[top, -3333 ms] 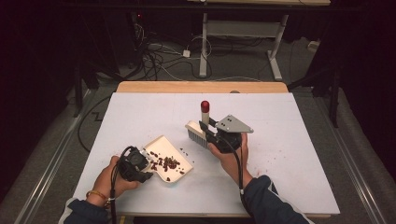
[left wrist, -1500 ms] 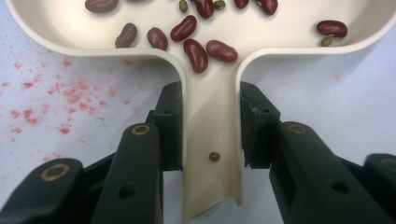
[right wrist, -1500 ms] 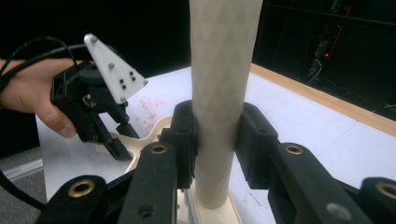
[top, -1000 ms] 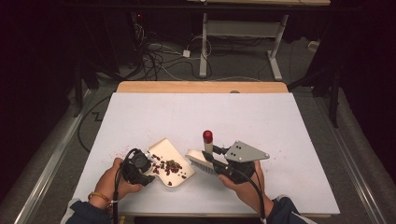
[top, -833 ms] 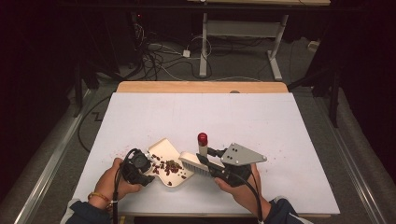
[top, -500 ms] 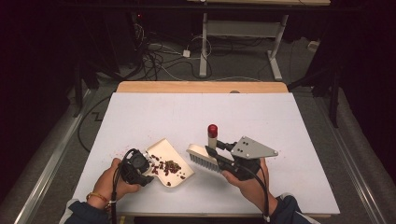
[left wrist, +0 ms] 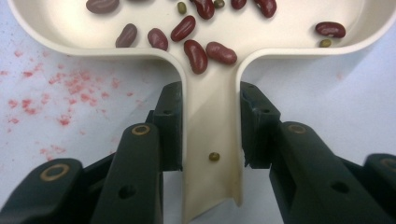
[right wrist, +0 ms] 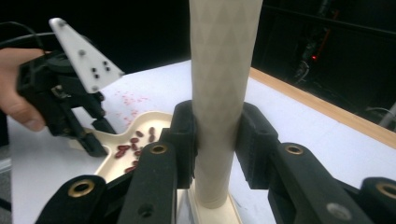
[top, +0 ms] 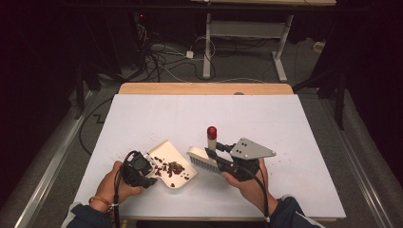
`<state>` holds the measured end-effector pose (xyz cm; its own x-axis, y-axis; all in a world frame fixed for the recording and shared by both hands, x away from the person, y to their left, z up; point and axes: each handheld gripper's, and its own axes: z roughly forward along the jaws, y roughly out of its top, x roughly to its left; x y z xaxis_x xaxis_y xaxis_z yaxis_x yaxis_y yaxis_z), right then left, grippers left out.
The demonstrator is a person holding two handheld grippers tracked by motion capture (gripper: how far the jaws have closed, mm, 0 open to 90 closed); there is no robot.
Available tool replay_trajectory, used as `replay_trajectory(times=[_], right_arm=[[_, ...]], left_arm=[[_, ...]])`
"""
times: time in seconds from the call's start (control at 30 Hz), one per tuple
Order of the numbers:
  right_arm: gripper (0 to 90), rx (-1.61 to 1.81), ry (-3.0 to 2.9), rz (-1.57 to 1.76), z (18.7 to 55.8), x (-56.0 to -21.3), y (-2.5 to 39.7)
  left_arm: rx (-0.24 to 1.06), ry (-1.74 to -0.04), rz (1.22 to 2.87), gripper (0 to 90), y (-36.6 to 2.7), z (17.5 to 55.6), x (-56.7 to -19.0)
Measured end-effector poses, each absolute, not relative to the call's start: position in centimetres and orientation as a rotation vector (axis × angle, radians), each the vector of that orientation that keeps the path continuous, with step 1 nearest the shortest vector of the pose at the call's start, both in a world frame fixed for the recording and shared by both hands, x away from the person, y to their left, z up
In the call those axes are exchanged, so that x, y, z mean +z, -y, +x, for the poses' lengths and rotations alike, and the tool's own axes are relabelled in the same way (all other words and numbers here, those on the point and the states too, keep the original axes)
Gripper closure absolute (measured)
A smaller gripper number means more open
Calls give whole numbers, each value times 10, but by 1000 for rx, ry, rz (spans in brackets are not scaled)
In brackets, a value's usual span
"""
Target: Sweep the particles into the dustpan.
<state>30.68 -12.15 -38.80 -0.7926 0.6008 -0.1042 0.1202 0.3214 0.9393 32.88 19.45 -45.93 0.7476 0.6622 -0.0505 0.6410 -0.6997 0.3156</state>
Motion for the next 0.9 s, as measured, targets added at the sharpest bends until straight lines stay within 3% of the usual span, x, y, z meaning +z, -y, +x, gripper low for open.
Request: replay_trajectory(times=[0.4, 0.9], right_arm=[[712, 1559, -2228, 609, 300, -392, 110], [711, 1555, -2148, 653, 306, -372, 147]], left_arm=[[111, -1024, 2607, 638, -194, 329, -460], [147, -1044, 2515, 639, -201, 327, -465]])
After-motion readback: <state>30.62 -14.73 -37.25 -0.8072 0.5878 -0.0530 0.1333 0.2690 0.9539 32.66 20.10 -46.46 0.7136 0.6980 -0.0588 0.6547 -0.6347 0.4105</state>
